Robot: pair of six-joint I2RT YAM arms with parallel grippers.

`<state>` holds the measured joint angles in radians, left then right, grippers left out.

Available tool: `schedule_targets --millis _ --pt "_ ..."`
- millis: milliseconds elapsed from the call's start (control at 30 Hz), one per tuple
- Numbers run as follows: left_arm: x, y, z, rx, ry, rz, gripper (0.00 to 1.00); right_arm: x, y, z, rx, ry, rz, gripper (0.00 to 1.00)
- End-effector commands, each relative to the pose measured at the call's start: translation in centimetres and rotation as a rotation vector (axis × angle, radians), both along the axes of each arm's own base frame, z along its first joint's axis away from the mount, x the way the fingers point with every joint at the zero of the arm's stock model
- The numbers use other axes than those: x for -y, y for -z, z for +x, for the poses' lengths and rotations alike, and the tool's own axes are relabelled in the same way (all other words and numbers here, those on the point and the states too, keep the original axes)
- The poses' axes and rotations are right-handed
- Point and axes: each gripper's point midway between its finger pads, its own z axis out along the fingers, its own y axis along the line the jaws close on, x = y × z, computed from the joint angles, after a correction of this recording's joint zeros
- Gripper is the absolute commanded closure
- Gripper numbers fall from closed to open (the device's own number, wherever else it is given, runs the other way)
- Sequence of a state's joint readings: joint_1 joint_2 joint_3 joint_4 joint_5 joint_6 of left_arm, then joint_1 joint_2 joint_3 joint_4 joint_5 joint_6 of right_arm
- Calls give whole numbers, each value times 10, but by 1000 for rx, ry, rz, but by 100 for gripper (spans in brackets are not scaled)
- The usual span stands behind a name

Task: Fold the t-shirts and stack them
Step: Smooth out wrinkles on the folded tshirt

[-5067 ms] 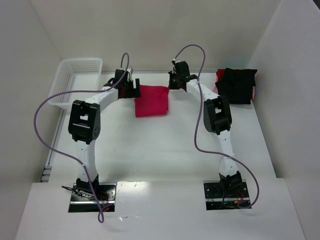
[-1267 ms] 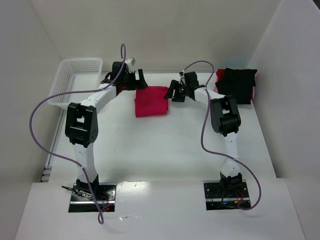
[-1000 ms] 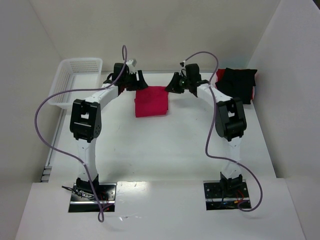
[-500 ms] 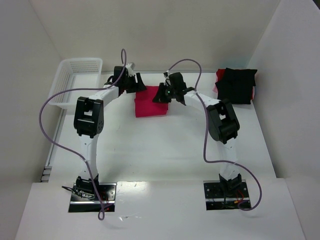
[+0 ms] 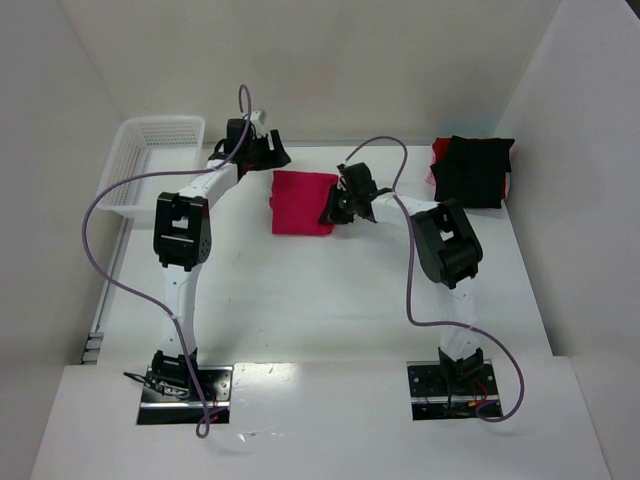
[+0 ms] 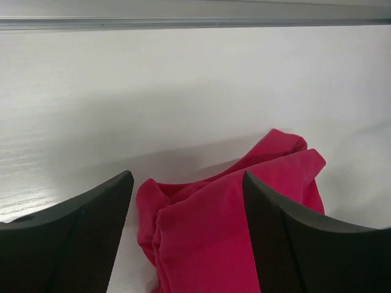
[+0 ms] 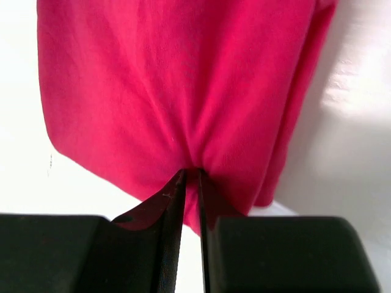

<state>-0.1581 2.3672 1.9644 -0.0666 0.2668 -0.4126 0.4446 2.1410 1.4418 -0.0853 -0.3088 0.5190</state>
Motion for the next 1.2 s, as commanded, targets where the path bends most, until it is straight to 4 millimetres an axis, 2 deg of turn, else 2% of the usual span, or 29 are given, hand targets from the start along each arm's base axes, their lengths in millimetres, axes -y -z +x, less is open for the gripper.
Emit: schedule_targets --millis 0,33,67,100,167,200,267,300,333,367,400,433,467,500,533,567,633,667,733,767,800,867,1100,1133,1167 --pt "-6 -4 8 28 0 33 20 10 -33 5 86 24 -17 81" --pt "-13 -18 10 53 -5 39 20 10 -41 6 104 31 -16 81" --pt "-13 -23 10 66 -1 45 18 16 -60 11 141 50 -7 80" --pt "-13 -29 8 68 -1 44 17 16 -72 12 162 51 3 73" --pt "-14 -45 4 85 6 55 15 30 -97 23 210 90 17 63" --pt "-15 -53 4 103 11 63 13 35 -122 28 261 104 40 57" --pt "-17 -70 -4 119 15 68 11 51 -145 41 315 138 64 50" --pt "-17 -75 -8 123 15 68 11 57 -145 44 313 144 69 45" --pt "-18 -90 -13 144 14 65 9 63 -150 49 330 149 64 38" --pt "-19 -84 -20 124 15 68 8 68 -152 56 346 155 57 33" --pt "-19 -86 -24 123 15 68 8 78 -144 60 322 168 36 28" --pt "-20 -93 -30 121 15 68 8 74 -128 61 289 139 33 15" --pt "-21 -96 -33 123 15 68 7 79 -123 67 294 134 12 12" --pt "-22 -87 -41 94 16 72 7 79 -114 68 278 128 -1 9" --pt "-23 -95 -45 109 20 79 6 79 -93 69 233 126 -17 5" --pt "-24 -95 -50 98 21 80 5 79 -87 72 226 119 -26 0" --pt "-24 -97 -61 86 40 95 1 74 -70 70 192 86 -25 0" --pt "-23 -99 -64 87 49 89 1 69 -55 66 155 58 -11 0" --pt "-20 -105 -74 89 78 82 1 62 -46 66 142 35 21 0" --pt "-19 -99 -79 73 90 77 1 57 -37 63 121 7 42 0" --pt "-17 -94 -82 61 99 73 1 54 -33 62 108 2 59 0" --pt "-16 -98 -89 54 100 53 1 50 -28 62 94 -4 80 0" --pt "-12 -72 -103 -20 119 26 1 50 -9 63 63 -4 71 0" --pt "-12 -74 -102 -11 118 25 1 48 -1 60 32 -8 79 0" --pt "-12 -70 -104 -20 119 26 1 46 -5 61 37 -20 93 0"
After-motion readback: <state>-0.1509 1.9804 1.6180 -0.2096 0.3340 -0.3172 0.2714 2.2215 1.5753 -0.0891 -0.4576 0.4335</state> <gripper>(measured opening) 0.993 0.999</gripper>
